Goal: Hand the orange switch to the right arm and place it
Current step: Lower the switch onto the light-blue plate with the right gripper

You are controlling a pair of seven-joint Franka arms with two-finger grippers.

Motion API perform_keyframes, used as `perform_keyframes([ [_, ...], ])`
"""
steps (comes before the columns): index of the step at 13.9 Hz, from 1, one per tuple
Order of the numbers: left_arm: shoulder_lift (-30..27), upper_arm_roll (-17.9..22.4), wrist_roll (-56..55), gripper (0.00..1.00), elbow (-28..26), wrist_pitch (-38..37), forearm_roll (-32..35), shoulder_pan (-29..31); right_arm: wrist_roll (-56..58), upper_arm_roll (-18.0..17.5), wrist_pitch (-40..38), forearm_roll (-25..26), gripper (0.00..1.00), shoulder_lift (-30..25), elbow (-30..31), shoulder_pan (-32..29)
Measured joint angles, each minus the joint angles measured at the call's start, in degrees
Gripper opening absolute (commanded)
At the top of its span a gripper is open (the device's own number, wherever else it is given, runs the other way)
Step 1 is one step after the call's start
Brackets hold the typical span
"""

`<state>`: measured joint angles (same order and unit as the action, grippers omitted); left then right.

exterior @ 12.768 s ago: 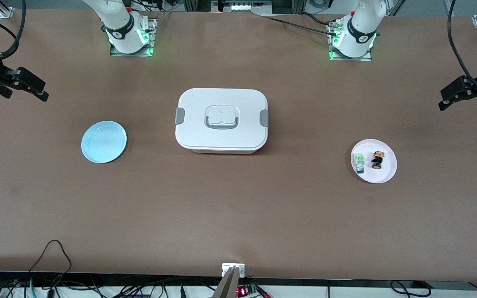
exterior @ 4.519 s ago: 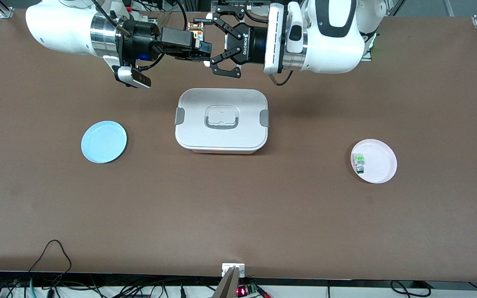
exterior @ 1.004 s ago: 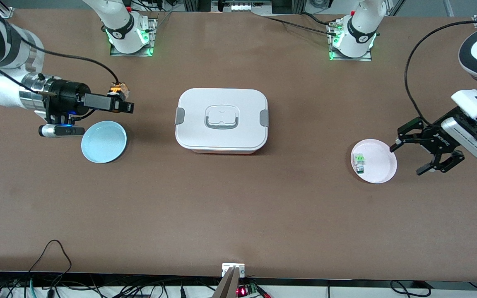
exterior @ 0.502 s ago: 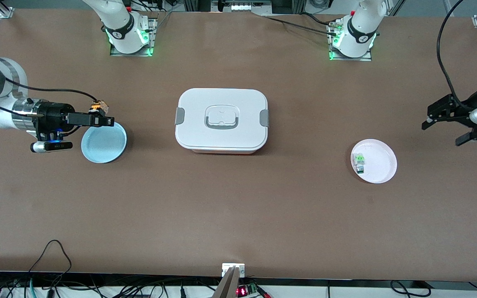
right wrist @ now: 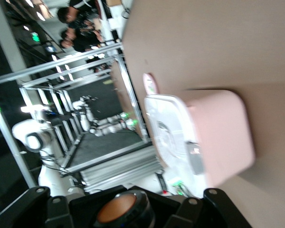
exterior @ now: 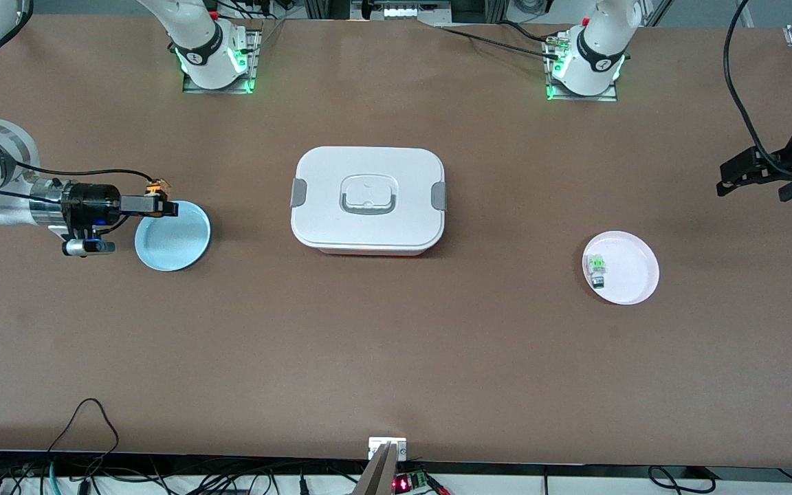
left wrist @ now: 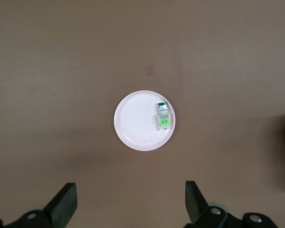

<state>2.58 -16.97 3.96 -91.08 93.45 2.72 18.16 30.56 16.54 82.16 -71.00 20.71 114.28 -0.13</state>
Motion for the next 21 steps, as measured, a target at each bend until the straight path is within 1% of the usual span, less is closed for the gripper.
perform_keyframes([
  [2,0.0,0.0,-1.5,1.0,0.9,-0.5,1.0,-0.6,3.3,0.1,1.4,3.5,0.0,1.3,0.0,-0.8],
  [6,0.0,0.3,-1.6,1.0,1.2,-0.5,1.1,-0.6,12.8,0.1,5.5,6.8,0.0,7.2,-0.1,-2.4],
  [8,0.0,0.2,-1.6,1.0,1.3,-0.5,1.1,-0.6,15.2,0.1,7.6,9.6,0.0,9.0,-1.3,-2.4],
  [10,0.0,0.2,-1.6,1.0,1.3,-0.5,1.1,-0.7,15.6,0.1,8.5,13.5,0.0,9.8,-4.1,-2.4],
  [12,0.0,0.2,-1.6,1.0,1.4,-0.5,1.1,-0.7,16.5,-0.1,11.2,18.5,0.0,9.9,-7.0,-2.2],
  [14,0.0,0.2,-1.6,1.0,1.4,-0.5,1.1,-0.7,18.8,-0.2,14.2,21.9,0.0,9.9,-8.4,-1.8],
  [16,0.0,0.2,-1.6,1.0,1.4,-0.5,1.1,-0.7,21.6,-0.4,17.3,23.9,0.0,10.2,-8.6,-1.1],
  [21,0.0,0.2,-1.6,1.0,1.4,-0.5,1.1,-0.7,27.5,-0.6,24.8,26.8,0.0,11.5,-8.6,3.2],
])
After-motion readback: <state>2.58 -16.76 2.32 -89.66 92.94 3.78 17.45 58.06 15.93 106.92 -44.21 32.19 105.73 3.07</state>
